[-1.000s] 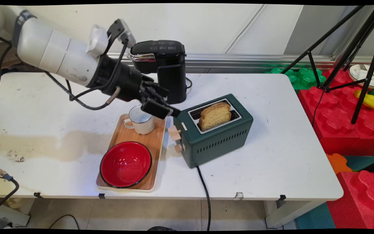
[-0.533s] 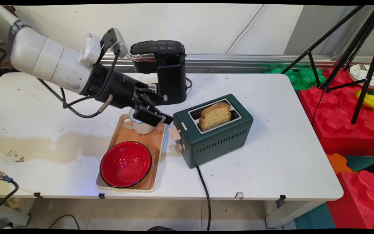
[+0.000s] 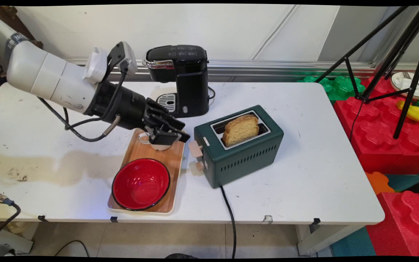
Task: Press the toaster switch
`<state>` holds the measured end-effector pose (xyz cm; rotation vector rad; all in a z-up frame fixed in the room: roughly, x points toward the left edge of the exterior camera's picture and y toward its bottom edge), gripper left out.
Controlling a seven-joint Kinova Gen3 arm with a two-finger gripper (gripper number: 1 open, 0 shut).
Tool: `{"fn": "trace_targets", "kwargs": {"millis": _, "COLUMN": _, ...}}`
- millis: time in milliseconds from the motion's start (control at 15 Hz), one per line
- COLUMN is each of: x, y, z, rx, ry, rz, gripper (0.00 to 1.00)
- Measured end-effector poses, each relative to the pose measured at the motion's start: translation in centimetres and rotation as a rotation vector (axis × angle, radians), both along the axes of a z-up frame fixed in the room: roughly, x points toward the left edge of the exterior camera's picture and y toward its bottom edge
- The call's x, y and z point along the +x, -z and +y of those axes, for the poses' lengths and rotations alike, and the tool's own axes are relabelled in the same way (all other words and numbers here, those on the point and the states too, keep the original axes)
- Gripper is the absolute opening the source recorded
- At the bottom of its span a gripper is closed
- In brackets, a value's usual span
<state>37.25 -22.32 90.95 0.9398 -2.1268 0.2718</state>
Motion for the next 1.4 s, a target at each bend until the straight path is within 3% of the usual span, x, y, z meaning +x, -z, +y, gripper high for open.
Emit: {"fn": "trace_targets", "kwargs": {"millis": 1400, "x": -1.8, "y": 4.4, "z": -1.4, "rx": 0.026, "ry": 0.009, "rz": -0.006, "gripper": 0.00}}
